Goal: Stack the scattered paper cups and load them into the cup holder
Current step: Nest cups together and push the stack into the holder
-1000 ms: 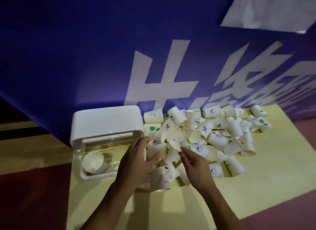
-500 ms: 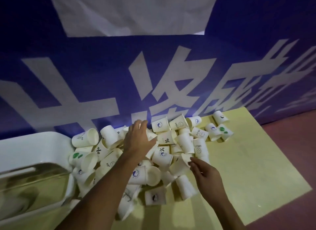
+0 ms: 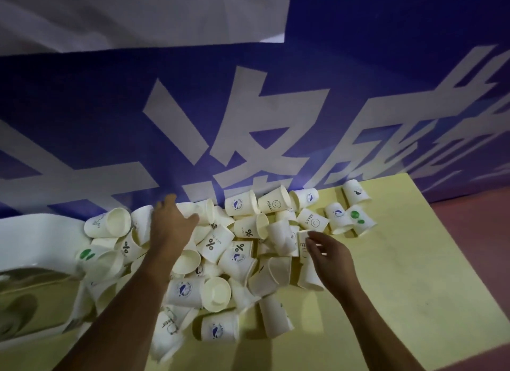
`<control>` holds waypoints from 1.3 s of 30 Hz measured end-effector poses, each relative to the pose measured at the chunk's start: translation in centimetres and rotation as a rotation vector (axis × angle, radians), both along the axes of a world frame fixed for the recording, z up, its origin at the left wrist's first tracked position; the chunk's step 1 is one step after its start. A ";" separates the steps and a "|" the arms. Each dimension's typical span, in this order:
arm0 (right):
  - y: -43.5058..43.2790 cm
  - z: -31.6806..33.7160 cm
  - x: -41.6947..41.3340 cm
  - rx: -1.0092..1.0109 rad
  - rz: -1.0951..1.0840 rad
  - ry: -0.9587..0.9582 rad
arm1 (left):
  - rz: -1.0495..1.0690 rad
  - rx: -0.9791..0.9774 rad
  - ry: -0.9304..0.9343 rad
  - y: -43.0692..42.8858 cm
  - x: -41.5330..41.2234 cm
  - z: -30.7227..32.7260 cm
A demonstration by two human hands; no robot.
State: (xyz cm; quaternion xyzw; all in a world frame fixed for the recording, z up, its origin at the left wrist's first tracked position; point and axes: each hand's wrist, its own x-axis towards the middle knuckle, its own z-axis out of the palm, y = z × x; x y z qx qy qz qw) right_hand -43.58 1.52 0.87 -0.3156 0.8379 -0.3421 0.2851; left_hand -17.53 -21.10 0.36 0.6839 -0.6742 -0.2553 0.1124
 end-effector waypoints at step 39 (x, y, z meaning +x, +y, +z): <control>-6.5 8.3 20.5 -0.317 0.226 0.100 | -0.148 -0.104 0.622 8.7 22.8 8.1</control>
